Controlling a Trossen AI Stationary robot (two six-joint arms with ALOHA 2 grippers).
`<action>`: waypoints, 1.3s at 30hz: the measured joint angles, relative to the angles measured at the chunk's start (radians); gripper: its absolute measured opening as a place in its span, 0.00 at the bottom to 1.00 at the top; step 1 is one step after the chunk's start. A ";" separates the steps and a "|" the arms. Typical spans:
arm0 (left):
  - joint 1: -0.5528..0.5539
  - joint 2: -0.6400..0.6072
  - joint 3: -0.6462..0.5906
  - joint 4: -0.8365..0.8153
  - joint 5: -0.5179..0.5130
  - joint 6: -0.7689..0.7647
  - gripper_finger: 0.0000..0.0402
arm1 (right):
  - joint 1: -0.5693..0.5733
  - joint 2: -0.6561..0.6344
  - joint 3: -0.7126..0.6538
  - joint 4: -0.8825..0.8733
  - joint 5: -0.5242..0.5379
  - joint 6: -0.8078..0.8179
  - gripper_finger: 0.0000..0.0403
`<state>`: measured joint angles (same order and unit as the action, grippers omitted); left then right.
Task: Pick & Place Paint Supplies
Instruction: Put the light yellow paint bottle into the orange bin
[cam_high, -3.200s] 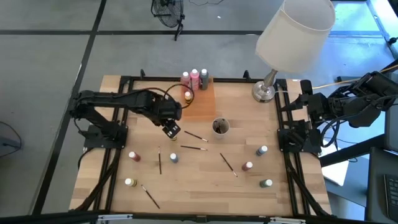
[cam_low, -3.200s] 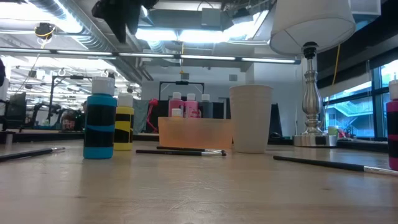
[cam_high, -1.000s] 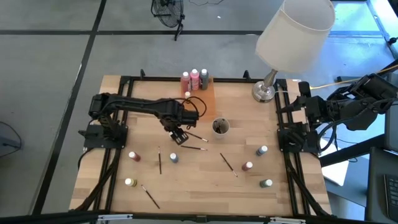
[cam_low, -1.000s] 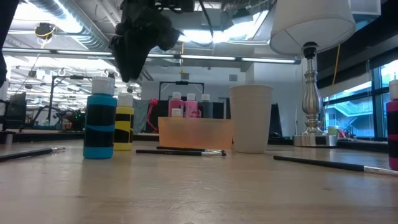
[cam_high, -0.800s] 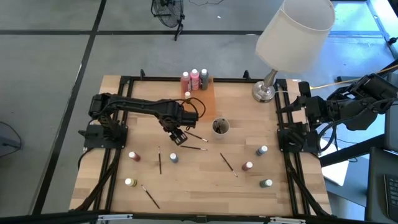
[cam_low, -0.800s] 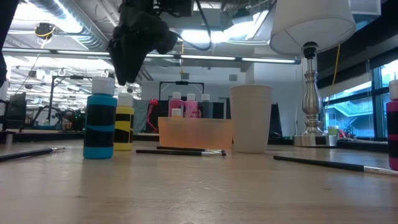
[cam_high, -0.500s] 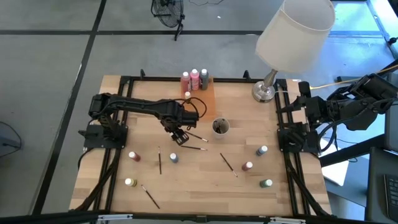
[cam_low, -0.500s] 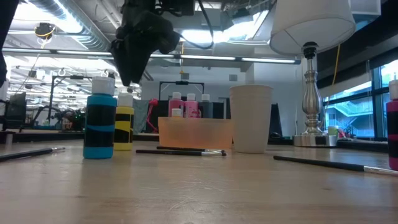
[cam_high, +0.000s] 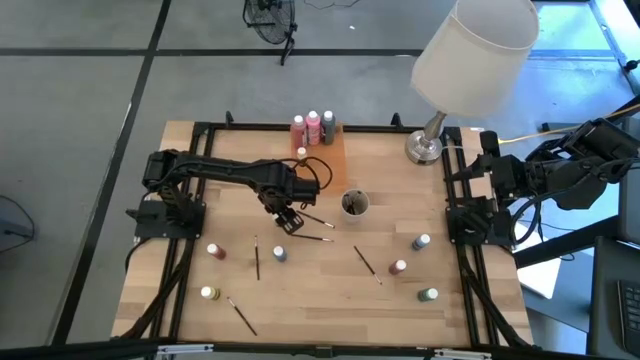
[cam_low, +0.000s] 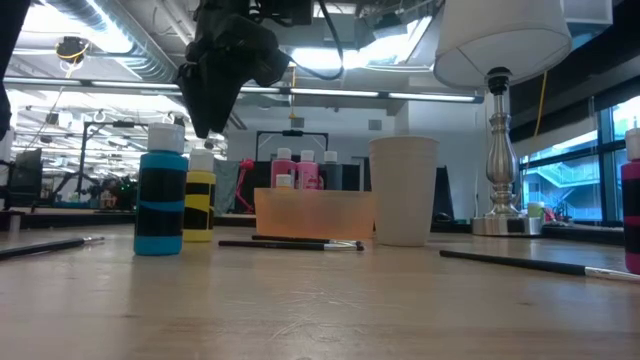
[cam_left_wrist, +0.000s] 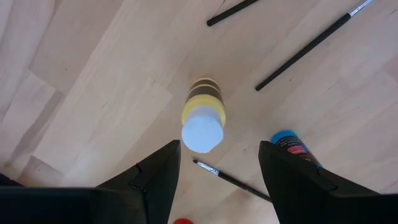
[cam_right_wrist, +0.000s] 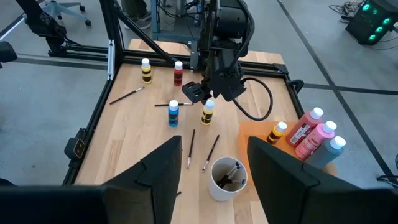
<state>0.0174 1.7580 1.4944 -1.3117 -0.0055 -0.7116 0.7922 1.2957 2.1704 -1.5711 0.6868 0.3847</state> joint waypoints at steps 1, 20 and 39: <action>0.000 0.000 0.000 0.000 0.000 0.000 0.53 | 0.000 0.000 0.000 0.000 0.000 0.000 0.46; 0.005 0.024 0.000 0.003 -0.029 0.048 0.53 | 0.000 0.000 0.000 0.000 0.027 -0.011 0.46; 0.012 0.032 -0.023 0.007 0.018 0.057 0.53 | 0.000 0.000 0.000 0.000 0.038 -0.022 0.46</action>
<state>0.0289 1.7897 1.4712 -1.3048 0.0129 -0.6549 0.7925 1.2961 2.1704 -1.5710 0.7253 0.3626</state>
